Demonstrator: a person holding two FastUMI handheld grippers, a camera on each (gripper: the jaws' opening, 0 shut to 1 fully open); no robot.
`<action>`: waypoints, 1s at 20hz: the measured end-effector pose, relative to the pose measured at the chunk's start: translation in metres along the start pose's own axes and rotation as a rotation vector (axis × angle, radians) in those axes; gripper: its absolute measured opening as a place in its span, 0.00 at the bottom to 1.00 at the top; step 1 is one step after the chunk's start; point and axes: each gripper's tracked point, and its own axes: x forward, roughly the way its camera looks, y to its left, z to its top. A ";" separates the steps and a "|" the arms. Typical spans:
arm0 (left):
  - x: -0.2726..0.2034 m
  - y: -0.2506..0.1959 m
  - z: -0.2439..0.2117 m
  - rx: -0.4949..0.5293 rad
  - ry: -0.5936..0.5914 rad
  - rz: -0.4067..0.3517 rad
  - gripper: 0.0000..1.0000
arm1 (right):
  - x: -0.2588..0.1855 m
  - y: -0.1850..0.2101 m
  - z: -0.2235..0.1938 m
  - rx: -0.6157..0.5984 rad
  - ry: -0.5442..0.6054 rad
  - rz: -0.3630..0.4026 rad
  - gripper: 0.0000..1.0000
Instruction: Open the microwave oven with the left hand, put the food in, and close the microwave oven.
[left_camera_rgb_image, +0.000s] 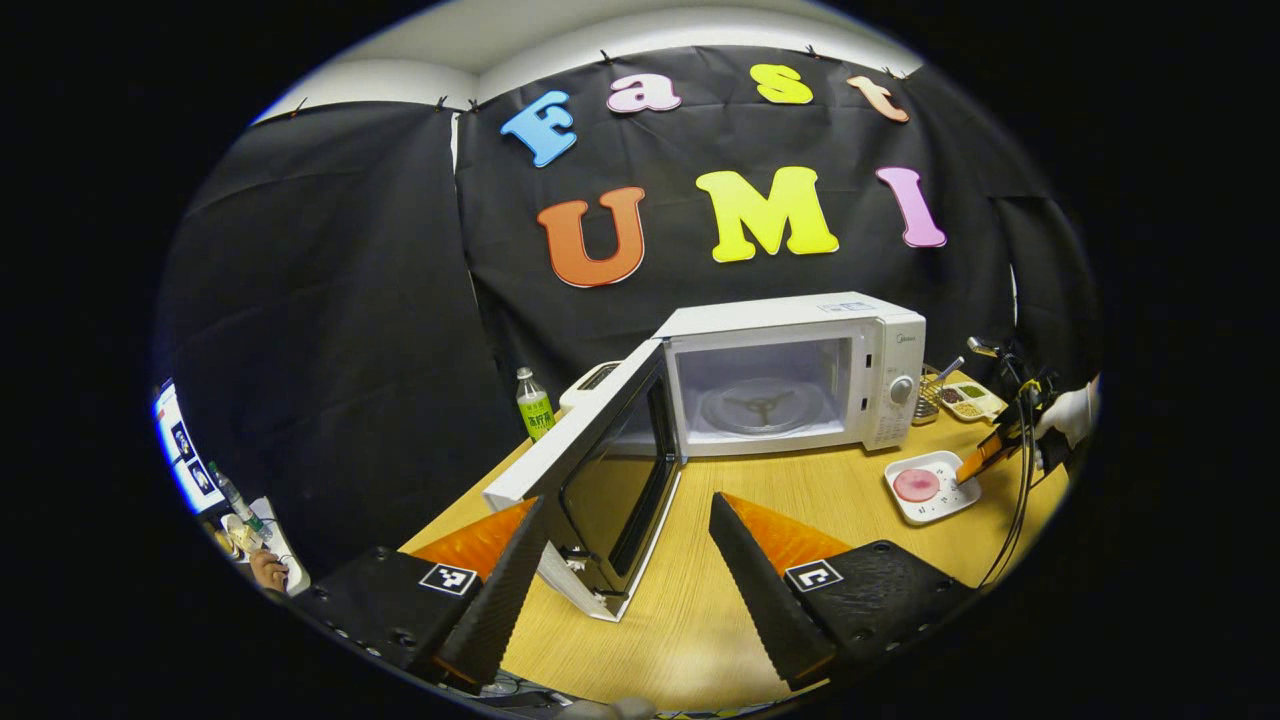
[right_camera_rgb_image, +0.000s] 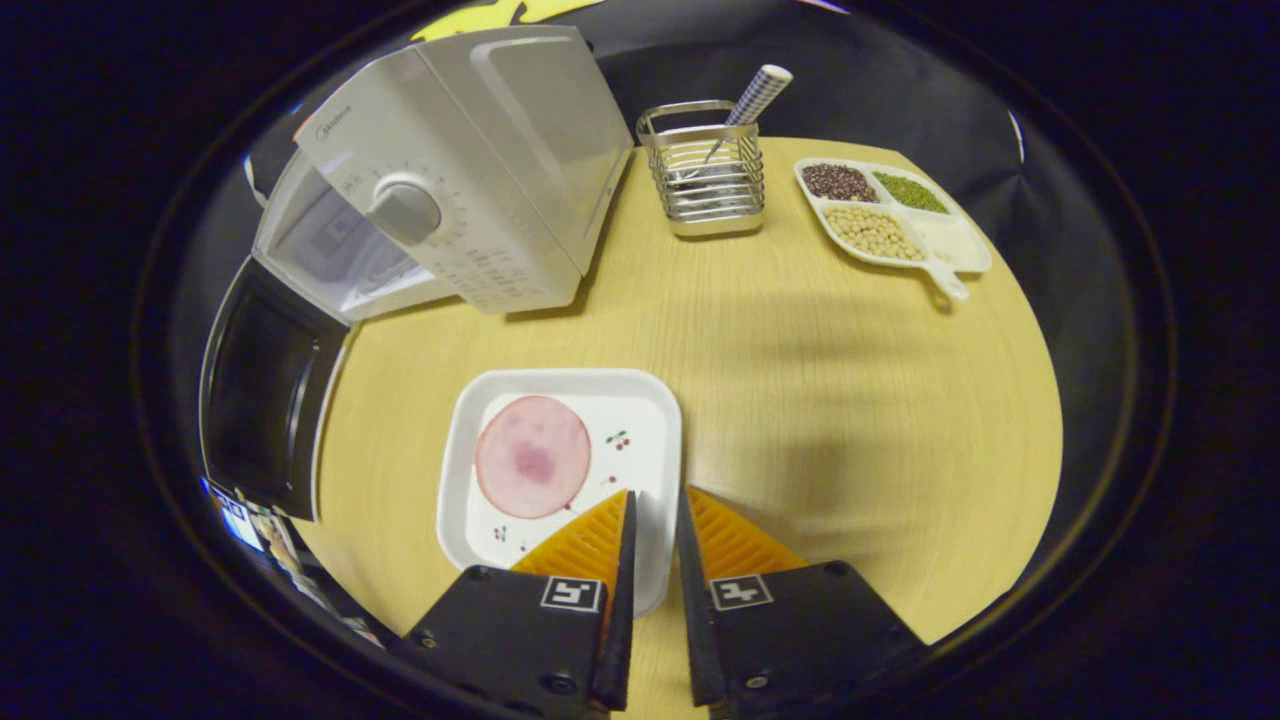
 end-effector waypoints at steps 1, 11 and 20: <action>0.001 0.002 0.001 0.001 -0.005 0.004 0.96 | 0.000 -0.002 -0.001 -0.004 0.021 -0.024 0.04; 0.005 0.018 0.006 -0.014 -0.019 0.027 0.96 | 0.003 0.006 -0.008 0.199 0.067 0.098 0.04; -0.005 0.019 0.031 0.025 -0.047 -0.002 0.96 | -0.010 0.036 -0.005 0.444 -0.058 0.279 0.03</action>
